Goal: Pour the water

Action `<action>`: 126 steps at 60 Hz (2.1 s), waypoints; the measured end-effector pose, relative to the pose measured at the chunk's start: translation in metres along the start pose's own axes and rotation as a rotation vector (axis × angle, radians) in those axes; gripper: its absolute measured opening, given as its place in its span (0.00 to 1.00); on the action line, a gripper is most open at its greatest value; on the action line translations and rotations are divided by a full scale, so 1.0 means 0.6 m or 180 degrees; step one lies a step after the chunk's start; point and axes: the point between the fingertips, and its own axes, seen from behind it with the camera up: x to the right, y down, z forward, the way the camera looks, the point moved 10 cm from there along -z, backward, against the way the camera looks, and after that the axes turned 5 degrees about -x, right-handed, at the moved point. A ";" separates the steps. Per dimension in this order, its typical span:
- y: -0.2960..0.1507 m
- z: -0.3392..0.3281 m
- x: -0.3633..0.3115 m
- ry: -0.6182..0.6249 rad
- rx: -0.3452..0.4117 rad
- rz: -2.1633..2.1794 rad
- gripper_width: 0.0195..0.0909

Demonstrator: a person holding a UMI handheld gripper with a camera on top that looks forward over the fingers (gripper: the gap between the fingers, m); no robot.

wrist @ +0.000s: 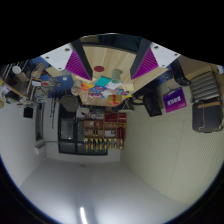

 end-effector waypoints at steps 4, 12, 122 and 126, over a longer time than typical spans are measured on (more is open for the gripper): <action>0.008 0.005 0.006 0.0017 -0.0016 0.0003 0.90; 0.052 0.036 0.051 0.0114 0.0015 0.0018 0.88; 0.017 0.798 0.200 0.1470 0.0072 -0.4392 0.43; 0.027 0.839 0.175 0.1610 -0.0018 -0.5140 0.44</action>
